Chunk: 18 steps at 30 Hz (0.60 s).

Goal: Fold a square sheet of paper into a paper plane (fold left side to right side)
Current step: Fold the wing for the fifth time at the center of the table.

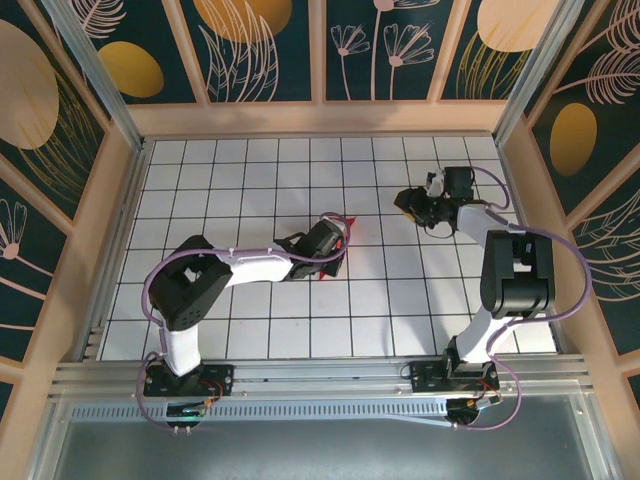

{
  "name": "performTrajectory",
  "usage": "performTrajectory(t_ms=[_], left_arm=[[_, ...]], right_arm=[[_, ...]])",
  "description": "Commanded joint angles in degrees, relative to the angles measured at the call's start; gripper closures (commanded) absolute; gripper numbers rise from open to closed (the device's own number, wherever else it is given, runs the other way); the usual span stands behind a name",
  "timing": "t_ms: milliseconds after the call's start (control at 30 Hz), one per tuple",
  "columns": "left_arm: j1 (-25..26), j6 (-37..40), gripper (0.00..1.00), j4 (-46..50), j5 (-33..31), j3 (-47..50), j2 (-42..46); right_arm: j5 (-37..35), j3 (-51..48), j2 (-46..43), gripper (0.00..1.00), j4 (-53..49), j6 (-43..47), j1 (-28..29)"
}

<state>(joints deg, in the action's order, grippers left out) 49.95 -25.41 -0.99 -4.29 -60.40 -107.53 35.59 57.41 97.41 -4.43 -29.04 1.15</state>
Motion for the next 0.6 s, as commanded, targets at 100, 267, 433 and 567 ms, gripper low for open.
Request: performTrajectory(t_ms=[100,267,433,567], left_arm=[[-3.4,-7.5,1.00,-7.4,13.1,2.2,1.4],[-6.2,-15.8,1.00,-17.2,21.4,4.3,0.6],[-7.6,-22.1,1.00,-25.6,24.7,8.3,-0.2],[-8.3,-25.5,1.00,-29.2,26.6,9.8,-1.0]], right_arm=[[3.3,-2.3,-1.5,0.54,5.6,0.4,-0.3],[6.1,-2.7,0.0,0.56,6.8,2.1,1.3],[6.5,-3.5,1.1,0.58,8.9,1.8,3.8],[6.4,-3.4,2.4,0.58,10.2,1.0,6.1]])
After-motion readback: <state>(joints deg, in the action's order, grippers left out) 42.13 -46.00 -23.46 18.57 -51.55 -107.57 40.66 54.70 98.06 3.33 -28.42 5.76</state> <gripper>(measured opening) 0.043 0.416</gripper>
